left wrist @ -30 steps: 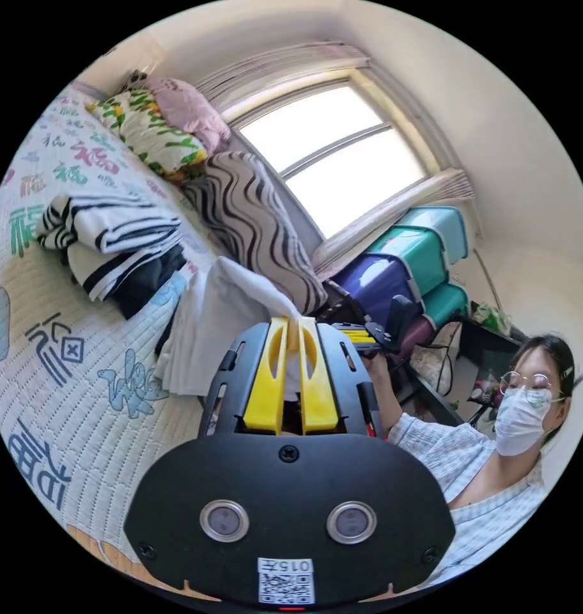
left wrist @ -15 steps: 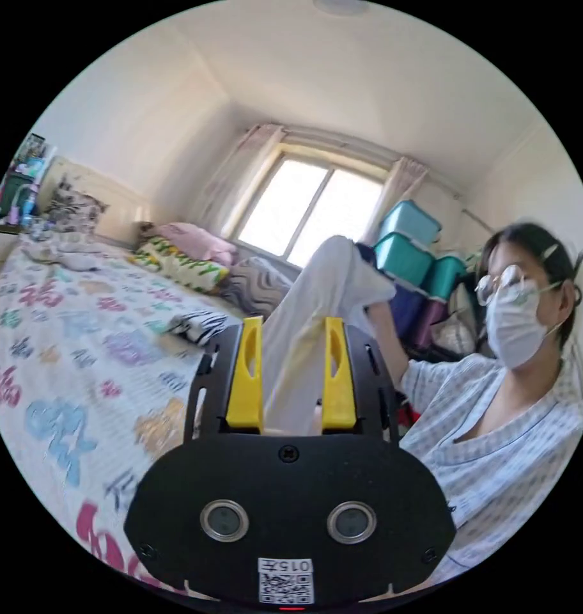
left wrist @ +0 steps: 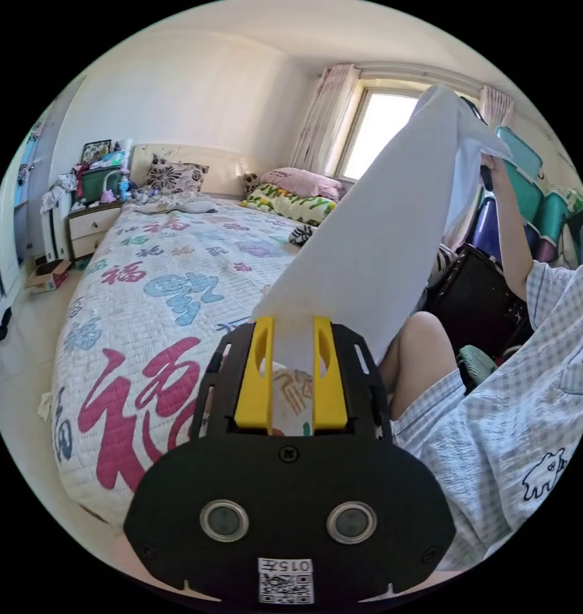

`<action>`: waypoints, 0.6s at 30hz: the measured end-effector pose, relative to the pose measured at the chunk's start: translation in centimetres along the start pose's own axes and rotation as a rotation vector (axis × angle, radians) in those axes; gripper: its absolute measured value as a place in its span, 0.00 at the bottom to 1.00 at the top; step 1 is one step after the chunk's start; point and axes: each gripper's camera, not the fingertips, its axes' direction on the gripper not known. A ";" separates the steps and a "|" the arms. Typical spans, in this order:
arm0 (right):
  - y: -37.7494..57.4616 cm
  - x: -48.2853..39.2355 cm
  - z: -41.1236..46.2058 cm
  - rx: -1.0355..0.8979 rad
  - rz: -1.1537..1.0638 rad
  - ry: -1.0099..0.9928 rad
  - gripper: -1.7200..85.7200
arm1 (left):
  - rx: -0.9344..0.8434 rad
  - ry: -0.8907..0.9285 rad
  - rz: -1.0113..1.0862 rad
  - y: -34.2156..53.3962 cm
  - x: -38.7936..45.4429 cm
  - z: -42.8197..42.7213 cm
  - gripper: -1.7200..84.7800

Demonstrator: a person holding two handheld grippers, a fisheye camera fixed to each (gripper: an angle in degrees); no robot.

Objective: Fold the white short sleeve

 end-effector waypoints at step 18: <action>6.0 0.1 -3.7 0.056 0.000 0.033 0.02 | -0.076 0.289 -0.021 -7.4 0.5 -2.1 0.26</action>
